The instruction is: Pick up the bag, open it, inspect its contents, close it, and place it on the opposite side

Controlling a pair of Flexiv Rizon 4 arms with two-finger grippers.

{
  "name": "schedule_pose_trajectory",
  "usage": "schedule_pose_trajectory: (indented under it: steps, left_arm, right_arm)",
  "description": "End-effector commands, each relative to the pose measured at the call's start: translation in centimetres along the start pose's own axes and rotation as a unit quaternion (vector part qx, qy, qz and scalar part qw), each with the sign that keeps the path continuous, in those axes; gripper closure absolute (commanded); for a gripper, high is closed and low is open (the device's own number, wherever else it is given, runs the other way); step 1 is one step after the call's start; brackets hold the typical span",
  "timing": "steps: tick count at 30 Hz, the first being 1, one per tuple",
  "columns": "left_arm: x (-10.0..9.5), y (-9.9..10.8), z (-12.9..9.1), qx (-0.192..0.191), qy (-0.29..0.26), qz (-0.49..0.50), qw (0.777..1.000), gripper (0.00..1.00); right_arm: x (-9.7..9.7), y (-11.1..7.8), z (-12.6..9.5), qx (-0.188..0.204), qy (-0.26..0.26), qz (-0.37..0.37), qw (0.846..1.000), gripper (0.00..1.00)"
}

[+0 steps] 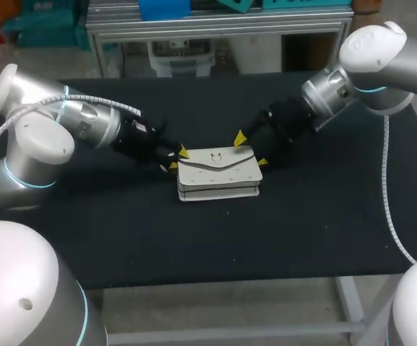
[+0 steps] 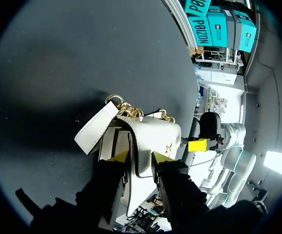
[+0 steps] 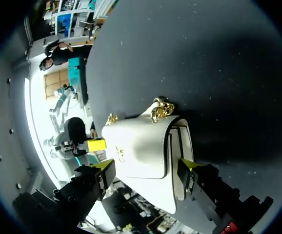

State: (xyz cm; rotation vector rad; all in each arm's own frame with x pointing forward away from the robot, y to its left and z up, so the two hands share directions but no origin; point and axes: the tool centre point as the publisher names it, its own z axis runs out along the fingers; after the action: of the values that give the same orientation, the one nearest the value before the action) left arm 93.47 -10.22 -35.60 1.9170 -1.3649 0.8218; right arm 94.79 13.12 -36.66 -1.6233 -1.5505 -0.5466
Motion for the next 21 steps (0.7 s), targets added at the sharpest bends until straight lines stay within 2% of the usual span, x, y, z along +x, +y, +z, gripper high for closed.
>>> schedule_pose_trajectory:
  steps: [1, 2, 4, 6, 8, 9, 10, 11, 16, 21]
  left_arm:
    - [-0.4, 0.1, 0.3, 0.001, 0.01, -0.002, 1.0, 0.74]
    - [-0.4, 0.1, 0.3, 0.0, 0.01, -0.002, 1.0, 0.75]
    - [-0.4, 0.0, 0.6, -0.001, 0.013, -0.004, 1.0, 0.75]
    - [-0.3, 0.0, 0.9, -0.002, 0.016, -0.007, 1.0, 0.75]
    - [-0.4, -0.1, 1.1, -0.003, 0.021, -0.012, 1.0, 0.81]
    - [-0.5, -0.2, 1.4, -0.002, 0.021, -0.015, 1.0, 0.95]
    - [-0.6, -0.2, 1.6, -0.001, 0.02, -0.016, 1.0, 1.0]
    - [-0.6, -0.3, 1.8, 0.002, 0.019, -0.02, 1.0, 1.0]
    - [-0.5, -0.3, 2.3, 0.011, 0.025, -0.015, 1.0, 1.0]
    - [-0.2, -0.3, 2.4, 0.012, 0.004, -0.005, 1.0, 1.0]
  right_arm:
    - [-0.6, -0.3, 0.1, -0.041, 0.013, 0.01, 0.999, 0.28]
    - [-0.6, -0.2, 0.2, -0.042, 0.013, 0.013, 0.999, 0.33]
    - [-0.6, 0.0, 0.4, -0.041, 0.019, 0.016, 0.999, 0.5]
    - [-0.5, 0.0, 0.9, -0.037, 0.021, 0.02, 0.999, 0.55]
    - [-0.6, 0.0, 1.5, -0.03, 0.016, 0.027, 0.999, 0.63]
    - [-0.7, 0.0, 1.9, -0.026, 0.017, 0.03, 0.999, 0.71]
    - [-0.7, 0.0, 2.1, -0.025, 0.02, 0.032, 0.999, 0.92]
    - [-0.8, -0.1, 2.3, -0.025, 0.02, 0.032, 0.999, 1.0]
    - [-0.5, -0.3, 2.4, -0.044, 0.022, 0.007, 0.999, 1.0]
    - [-0.6, -0.3, 1.8, -0.063, 0.003, -0.022, 0.998, 1.0]
